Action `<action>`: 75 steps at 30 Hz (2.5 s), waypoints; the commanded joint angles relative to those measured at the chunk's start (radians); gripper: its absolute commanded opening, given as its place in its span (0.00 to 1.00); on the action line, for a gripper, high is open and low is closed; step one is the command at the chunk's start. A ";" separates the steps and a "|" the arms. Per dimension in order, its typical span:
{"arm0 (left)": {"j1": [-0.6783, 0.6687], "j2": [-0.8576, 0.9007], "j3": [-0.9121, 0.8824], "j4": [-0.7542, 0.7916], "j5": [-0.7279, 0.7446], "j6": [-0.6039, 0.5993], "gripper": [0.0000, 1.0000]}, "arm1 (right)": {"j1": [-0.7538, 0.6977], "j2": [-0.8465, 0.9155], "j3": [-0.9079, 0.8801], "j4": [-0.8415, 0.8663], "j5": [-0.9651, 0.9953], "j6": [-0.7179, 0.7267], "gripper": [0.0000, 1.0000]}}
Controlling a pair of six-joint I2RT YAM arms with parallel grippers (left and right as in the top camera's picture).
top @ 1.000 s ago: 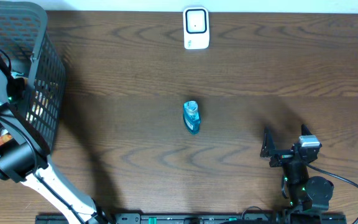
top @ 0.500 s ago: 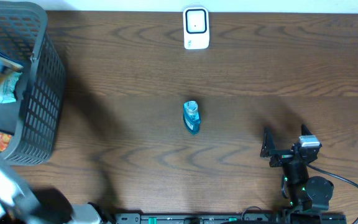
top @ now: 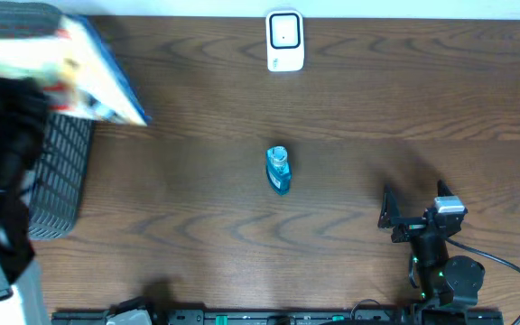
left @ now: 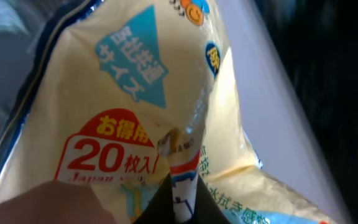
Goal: Scan the item barcode
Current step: 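Lift the bag out and drop it on the table beside the bottle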
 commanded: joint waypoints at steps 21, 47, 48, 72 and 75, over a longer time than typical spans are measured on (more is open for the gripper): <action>-0.261 0.426 -0.438 -0.011 -0.342 0.101 0.07 | 0.007 -0.005 -0.002 -0.005 0.008 0.012 0.99; -0.397 0.591 -0.438 0.249 -0.151 0.335 0.08 | 0.007 -0.005 -0.002 -0.005 0.008 0.012 0.99; -0.399 0.591 -0.438 0.246 -0.150 0.335 0.09 | 0.007 -0.005 -0.002 -0.005 0.008 0.012 0.99; -0.400 0.236 -0.254 0.191 -0.552 0.358 0.98 | 0.007 -0.005 -0.002 -0.005 0.008 0.012 0.99; -0.400 0.144 -0.212 0.278 -0.676 0.382 0.98 | 0.007 -0.005 -0.002 -0.005 0.008 0.012 0.99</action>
